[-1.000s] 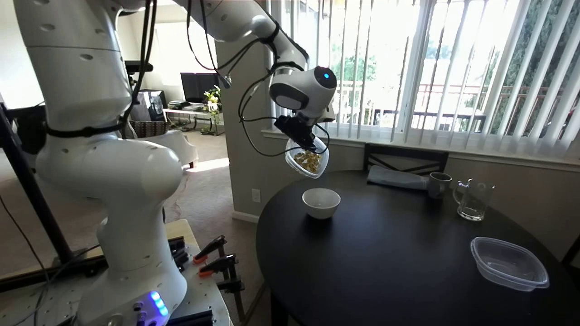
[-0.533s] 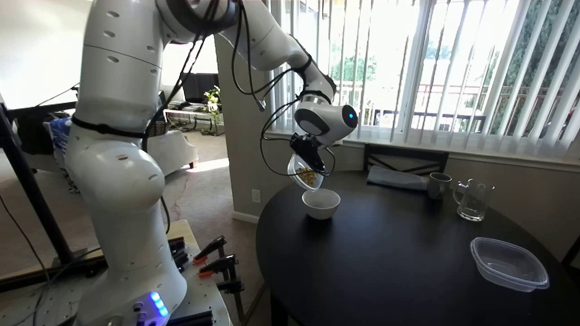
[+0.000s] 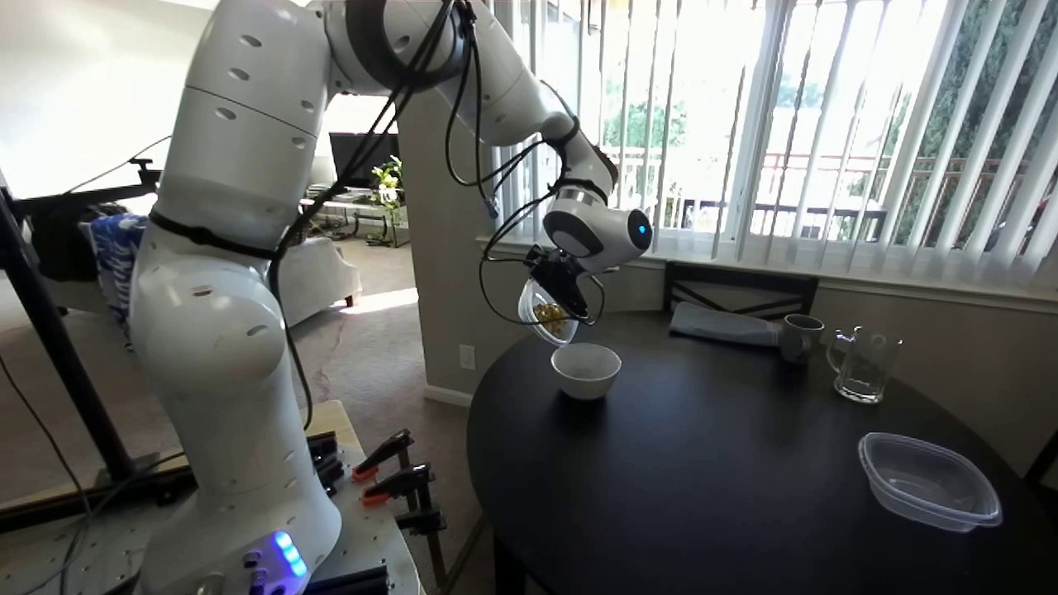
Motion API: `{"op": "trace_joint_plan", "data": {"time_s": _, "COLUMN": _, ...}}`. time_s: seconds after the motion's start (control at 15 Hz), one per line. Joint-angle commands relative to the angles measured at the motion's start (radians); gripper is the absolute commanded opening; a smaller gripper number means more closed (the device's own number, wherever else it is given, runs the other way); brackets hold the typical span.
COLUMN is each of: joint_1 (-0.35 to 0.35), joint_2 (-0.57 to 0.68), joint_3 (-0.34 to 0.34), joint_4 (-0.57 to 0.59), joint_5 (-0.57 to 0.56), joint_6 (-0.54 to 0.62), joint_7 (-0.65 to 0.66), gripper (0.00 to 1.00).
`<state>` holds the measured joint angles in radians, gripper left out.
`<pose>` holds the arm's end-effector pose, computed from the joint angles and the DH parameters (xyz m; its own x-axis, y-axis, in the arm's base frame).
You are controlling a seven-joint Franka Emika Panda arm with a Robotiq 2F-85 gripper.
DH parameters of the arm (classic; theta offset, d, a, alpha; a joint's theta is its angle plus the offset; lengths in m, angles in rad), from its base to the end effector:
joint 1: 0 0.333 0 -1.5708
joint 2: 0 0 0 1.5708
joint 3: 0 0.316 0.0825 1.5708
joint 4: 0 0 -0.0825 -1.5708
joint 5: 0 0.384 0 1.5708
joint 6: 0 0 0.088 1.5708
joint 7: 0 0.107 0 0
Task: Transfer the candy from the plastic bowl to the white bowl
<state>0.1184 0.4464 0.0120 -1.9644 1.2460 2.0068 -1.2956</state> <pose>0.5854 0.1337 0.2461 0.8383 0.3066 0.4508 0.5433 -0.4014 -0.7373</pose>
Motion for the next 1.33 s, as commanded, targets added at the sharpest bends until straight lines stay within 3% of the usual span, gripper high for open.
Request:
{"op": "trace_joint_plan", "data": {"time_s": 0.0, "joint_1": -0.055, "joint_2": 0.002, "joint_3": 0.029, "joint_4": 0.004, "joint_5": 0.019, "joint_6": -0.041, "joint_7": -0.031, "gripper": 0.05}}
{"op": "trace_joint_plan", "data": {"time_s": 0.4, "joint_1": -0.126, "joint_2": 0.003, "joint_3": 0.018, "joint_4": 0.003, "joint_5": 0.046, "joint_6": -0.126, "joint_7": -0.04, "gripper": 0.05}}
{"op": "trace_joint_plan", "data": {"time_s": 0.67, "joint_1": -0.193, "joint_2": 0.015, "joint_3": 0.001, "joint_4": 0.017, "joint_5": 0.049, "joint_6": -0.253, "joint_7": -0.061, "gripper": 0.05}}
{"op": "trace_joint_plan", "data": {"time_s": 1.0, "joint_1": -0.252, "joint_2": 0.102, "joint_3": -0.028, "joint_4": 0.116, "joint_5": 0.021, "joint_6": -0.469, "joint_7": -0.023, "gripper": 0.05}}
{"op": "trace_joint_plan", "data": {"time_s": 1.27, "joint_1": -0.258, "joint_2": 0.189, "joint_3": -0.034, "joint_4": 0.203, "joint_5": 0.025, "joint_6": -0.547, "joint_7": 0.001, "gripper": 0.05}}
